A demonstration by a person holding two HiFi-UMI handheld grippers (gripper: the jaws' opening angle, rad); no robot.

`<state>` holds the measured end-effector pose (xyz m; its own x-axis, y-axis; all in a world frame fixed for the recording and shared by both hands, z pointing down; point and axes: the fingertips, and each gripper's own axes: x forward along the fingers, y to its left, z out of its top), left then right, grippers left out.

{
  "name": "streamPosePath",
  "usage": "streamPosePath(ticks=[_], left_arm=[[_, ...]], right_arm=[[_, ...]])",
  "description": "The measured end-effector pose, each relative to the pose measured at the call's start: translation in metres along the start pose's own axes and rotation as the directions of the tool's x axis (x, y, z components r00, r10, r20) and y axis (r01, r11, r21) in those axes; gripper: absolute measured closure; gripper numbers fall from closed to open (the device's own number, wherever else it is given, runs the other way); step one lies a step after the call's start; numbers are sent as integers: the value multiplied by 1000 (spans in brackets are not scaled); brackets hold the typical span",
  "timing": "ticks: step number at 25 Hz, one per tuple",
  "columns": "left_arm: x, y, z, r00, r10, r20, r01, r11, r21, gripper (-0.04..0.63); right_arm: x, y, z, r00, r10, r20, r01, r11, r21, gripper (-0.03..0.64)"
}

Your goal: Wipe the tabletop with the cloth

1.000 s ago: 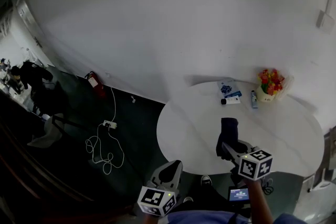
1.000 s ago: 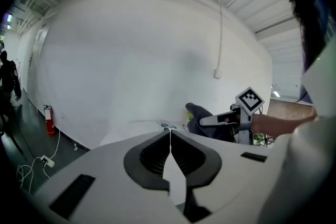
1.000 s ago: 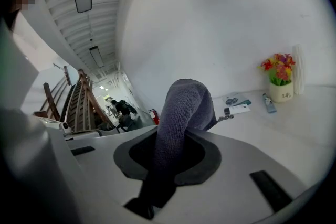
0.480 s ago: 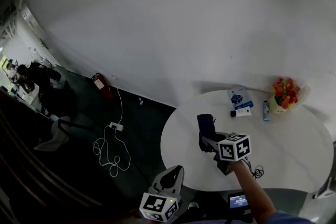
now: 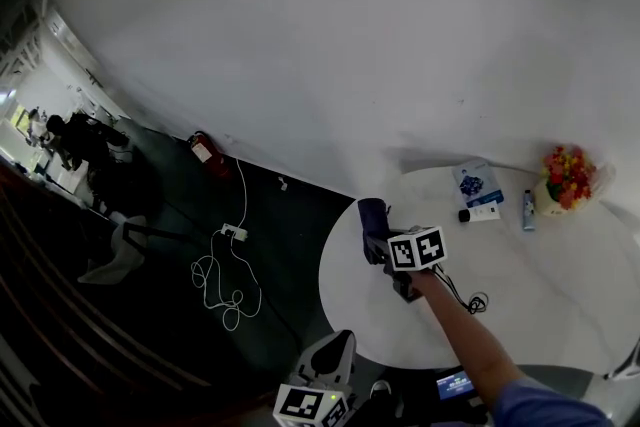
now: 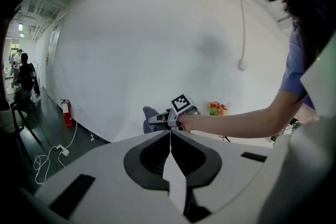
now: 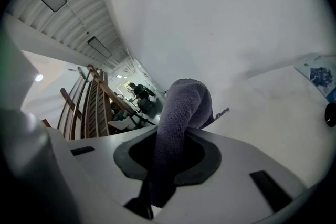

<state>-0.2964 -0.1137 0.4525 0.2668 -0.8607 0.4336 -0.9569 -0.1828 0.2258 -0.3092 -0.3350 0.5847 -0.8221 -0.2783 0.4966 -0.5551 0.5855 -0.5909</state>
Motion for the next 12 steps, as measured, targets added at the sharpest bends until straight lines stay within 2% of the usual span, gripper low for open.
streamPosePath(ticks=[5,12], left_arm=[[-2,-2,-7,1000,7,-13,-7,1000,-11,578],[3,-12,-5,1000,-8,0,8,1000,-5,578]], right_arm=[[6,-30,-26,995,-68,-72,68,998,7,546],[-19,-55,-42,991,-108,-80,110,994,23,546]])
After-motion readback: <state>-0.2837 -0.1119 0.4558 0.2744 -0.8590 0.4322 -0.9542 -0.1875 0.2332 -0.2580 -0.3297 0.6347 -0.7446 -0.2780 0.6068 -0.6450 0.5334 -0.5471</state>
